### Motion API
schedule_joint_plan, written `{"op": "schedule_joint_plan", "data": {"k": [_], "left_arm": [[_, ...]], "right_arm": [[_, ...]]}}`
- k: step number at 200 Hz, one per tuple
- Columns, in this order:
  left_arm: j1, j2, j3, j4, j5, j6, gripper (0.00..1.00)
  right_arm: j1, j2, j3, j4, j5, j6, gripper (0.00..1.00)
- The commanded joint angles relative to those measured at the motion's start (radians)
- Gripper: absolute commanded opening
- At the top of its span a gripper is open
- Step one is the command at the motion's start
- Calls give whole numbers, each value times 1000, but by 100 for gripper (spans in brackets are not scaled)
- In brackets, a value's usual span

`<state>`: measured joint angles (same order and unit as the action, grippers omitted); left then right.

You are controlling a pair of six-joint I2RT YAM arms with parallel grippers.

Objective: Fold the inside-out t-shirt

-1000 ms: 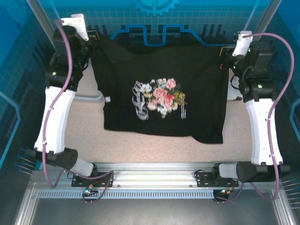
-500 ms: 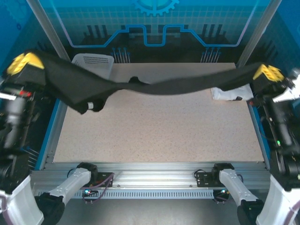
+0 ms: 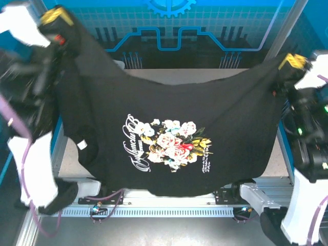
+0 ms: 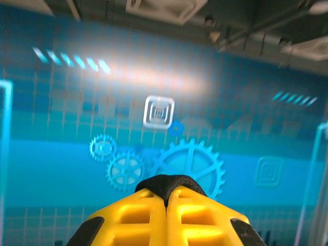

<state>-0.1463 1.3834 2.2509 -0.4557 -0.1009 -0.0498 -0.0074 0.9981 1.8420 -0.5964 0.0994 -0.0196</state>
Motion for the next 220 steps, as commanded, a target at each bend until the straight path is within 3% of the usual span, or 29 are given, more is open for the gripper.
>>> {"op": "schedule_joint_plan", "data": {"k": [1,51,84,86,96,104,120,136,169,192,220], "left_arm": [[16,220,49,8,-32,47,0],[31,745,266,93,13,37,0],[33,1150,544,188,23,-22,5],[33,1172,559,193,22,-26,6],[34,1235,604,219,24,-45,34],[34,1246,595,232,32,-58,45],[34,1193,501,229,53,-87,60],[33,1075,331,211,87,-141,67],[16,721,-190,295,193,-345,73],[-27,455,-690,469,231,-515,74],[-114,177,-1149,555,186,-592,75]], "right_arm": [[-8,124,-81,120,62,-58,0],[-9,524,-157,343,50,-23,0],[-5,971,88,337,51,63,4],[-4,997,116,324,54,70,5],[0,1133,268,235,67,96,14],[4,1227,416,141,72,105,21],[9,1322,572,1,100,110,35],[17,1294,518,-30,97,113,39],[34,1016,81,15,41,166,52],[63,793,-269,37,44,246,55],[53,562,-630,18,20,363,56]]}}
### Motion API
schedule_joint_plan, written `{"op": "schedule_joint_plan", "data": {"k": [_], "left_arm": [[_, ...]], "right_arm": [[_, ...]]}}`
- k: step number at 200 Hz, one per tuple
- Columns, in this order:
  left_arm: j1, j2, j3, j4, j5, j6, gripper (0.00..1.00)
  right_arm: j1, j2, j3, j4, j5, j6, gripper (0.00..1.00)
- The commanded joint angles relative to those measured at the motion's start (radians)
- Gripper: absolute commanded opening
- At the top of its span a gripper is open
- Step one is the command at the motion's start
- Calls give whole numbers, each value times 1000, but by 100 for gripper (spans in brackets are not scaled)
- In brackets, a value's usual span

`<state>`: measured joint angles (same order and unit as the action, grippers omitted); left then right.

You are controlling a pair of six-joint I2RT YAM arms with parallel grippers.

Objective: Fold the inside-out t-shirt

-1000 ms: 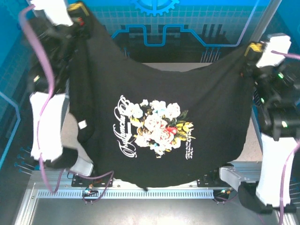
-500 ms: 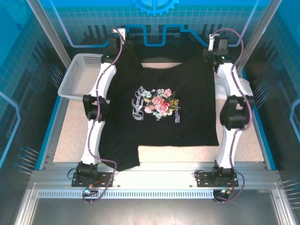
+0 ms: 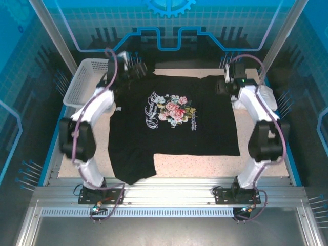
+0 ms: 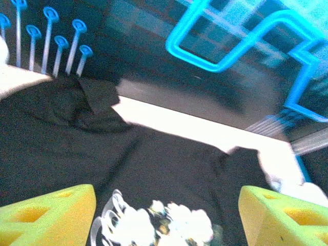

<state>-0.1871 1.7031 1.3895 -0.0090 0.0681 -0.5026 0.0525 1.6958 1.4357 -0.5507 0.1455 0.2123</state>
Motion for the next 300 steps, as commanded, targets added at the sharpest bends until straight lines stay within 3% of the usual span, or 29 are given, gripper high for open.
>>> {"op": "schedule_joint_plan", "data": {"k": [1,33,63,112,174,190,216,232,254,277,300], "left_arm": [[-75,-150,-296,102,15,-140,75],[-129,-388,-575,-117,-24,-95,76],[-165,-558,-729,-277,-71,-114,77],[-196,-614,-783,-481,-77,-152,78],[-248,-634,-744,-655,-108,-207,76],[-277,-637,-753,-694,-122,-239,74],[-345,-664,-796,-764,-138,-335,68],[-398,-684,-808,-825,-158,-402,64],[-460,-676,-818,-930,-179,-474,65],[-470,-690,-858,-966,-151,-532,70],[-472,-673,-869,-984,-200,-563,71]], "right_arm": [[-8,-146,-236,-29,-28,135,56],[-66,-374,-525,-73,-23,204,56],[-150,-450,-685,-122,-49,287,56],[-177,-315,-684,-226,3,346,55],[-164,-131,-678,-191,-77,366,52],[-152,-102,-665,-172,-104,354,45],[-135,-110,-660,-131,-137,342,20],[-123,-143,-670,-105,-148,337,11],[-109,-195,-690,-71,-167,328,5],[-105,-243,-711,-46,-195,312,2],[-106,-277,-724,-33,-233,302,2]]}}
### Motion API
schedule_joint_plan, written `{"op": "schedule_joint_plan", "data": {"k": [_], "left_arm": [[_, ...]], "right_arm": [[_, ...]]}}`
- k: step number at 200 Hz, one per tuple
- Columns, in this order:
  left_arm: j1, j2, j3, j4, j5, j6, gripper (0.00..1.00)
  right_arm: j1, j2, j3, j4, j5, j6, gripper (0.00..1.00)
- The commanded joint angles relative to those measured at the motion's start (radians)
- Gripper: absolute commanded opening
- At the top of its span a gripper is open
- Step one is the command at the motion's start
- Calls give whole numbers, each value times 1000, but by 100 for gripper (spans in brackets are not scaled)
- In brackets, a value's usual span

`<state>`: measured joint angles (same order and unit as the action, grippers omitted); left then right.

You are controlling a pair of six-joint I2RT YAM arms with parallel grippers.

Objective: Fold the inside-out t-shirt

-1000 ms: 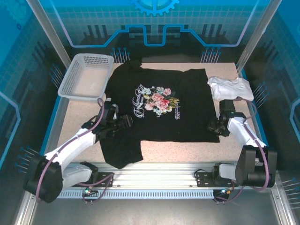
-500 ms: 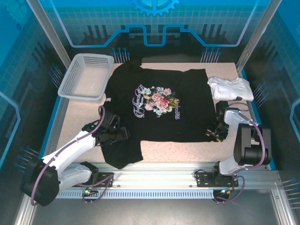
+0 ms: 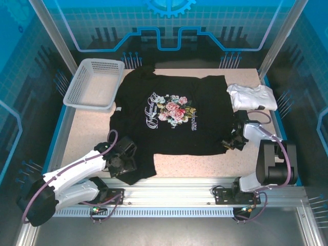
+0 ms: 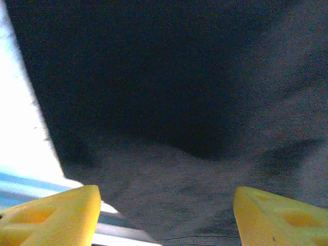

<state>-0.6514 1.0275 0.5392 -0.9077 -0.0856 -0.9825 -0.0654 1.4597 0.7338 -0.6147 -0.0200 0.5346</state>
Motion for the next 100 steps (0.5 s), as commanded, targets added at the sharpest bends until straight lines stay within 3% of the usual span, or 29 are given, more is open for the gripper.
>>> {"op": "schedule_joint_plan", "data": {"k": [1,56,100], "left_arm": [[-9,3,-19,-84,-46,-83,70],[-12,116,-36,2,-9,-108,72],[-13,230,-71,146,31,-97,56]], "right_arm": [[12,-43,-23,31,-69,-20,2],[-2,-77,1,38,-105,-55,2],[-25,-69,7,40,-124,-74,1]]}}
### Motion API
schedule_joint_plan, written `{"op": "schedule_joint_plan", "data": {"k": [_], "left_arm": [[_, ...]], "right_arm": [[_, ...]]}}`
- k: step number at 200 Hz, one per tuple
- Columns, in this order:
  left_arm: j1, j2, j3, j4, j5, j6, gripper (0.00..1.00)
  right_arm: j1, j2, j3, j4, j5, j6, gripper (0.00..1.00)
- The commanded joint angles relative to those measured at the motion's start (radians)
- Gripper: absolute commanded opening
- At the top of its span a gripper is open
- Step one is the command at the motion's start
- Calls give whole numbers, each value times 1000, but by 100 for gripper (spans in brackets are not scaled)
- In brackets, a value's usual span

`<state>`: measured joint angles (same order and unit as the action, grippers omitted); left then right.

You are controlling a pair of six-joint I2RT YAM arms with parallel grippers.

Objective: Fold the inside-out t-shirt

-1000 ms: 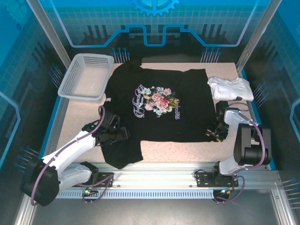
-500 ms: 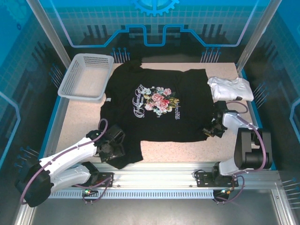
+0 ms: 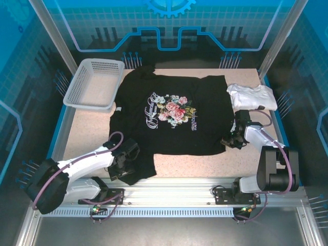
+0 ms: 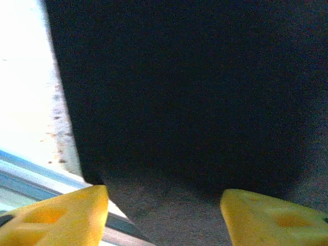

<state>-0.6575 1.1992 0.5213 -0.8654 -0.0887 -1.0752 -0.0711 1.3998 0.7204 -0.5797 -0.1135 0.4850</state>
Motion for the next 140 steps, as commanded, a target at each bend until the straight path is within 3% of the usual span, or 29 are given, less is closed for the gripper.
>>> {"op": "schedule_joint_plan", "data": {"k": [1,68,90,119,140], "left_arm": [[-7,59,-55,106,34,-5,55],[-6,-3,-100,154,7,-3,20],[-7,-41,-115,155,1,1,15],[-5,-84,-73,118,-34,50,0],[3,-135,-16,83,-69,86,0]], "right_arm": [[-20,-9,21,4,-31,-24,1],[-28,-26,19,7,-16,-29,1],[-27,-25,11,16,-8,-31,1],[-27,-25,6,20,0,-33,1],[-30,-61,8,23,7,-36,0]]}}
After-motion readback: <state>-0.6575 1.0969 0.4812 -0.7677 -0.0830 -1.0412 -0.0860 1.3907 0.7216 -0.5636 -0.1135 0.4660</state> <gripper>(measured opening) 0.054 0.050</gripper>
